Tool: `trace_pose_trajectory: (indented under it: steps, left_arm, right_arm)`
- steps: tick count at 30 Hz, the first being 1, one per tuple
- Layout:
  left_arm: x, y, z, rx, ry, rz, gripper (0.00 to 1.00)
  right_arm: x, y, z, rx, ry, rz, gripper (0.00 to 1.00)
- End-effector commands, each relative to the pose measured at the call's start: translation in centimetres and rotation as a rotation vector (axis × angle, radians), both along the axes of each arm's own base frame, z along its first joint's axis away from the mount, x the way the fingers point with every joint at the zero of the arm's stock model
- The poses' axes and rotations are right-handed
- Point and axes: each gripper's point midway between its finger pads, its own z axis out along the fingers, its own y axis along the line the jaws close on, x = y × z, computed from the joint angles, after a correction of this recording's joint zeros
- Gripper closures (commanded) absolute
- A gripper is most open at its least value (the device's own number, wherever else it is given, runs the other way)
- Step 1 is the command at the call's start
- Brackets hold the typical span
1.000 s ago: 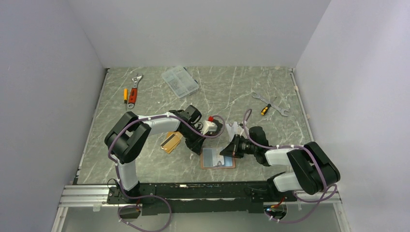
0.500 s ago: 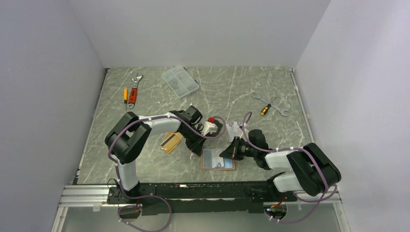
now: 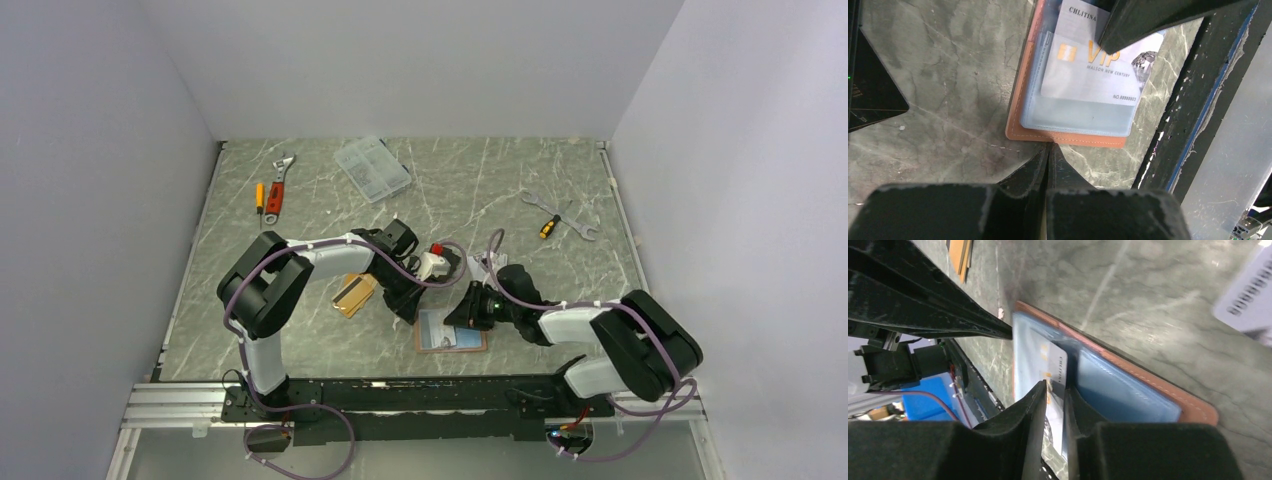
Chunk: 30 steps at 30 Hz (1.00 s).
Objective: Put the credit cards into the card holder
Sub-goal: Insert the credit card into the card holder.
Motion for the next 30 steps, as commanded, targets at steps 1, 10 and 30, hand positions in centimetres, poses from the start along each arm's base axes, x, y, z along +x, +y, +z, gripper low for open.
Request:
trace_pose_trajectory:
  steps: [1, 10, 30]
  left_arm:
    - [-0.5, -0.7, 0.8, -0.035, 0.003, -0.042, 0.96]
    - [0.2, -0.1, 1.0, -0.065, 0.057, 0.011, 0.97]
    - [-0.2, -1.7, 0.9, -0.154, 0.139, 0.011, 0.98]
  right_arm:
    - [0.3, -1.1, -1.4, -0.206, -0.027, -0.028, 0.68]
    - [-1.2, -1.2, -1.3, -0.368, -0.069, -0.001, 0.33]
    - [-3.2, 2.8, -1.8, -0.646, -0.228, 0.175, 0.11]
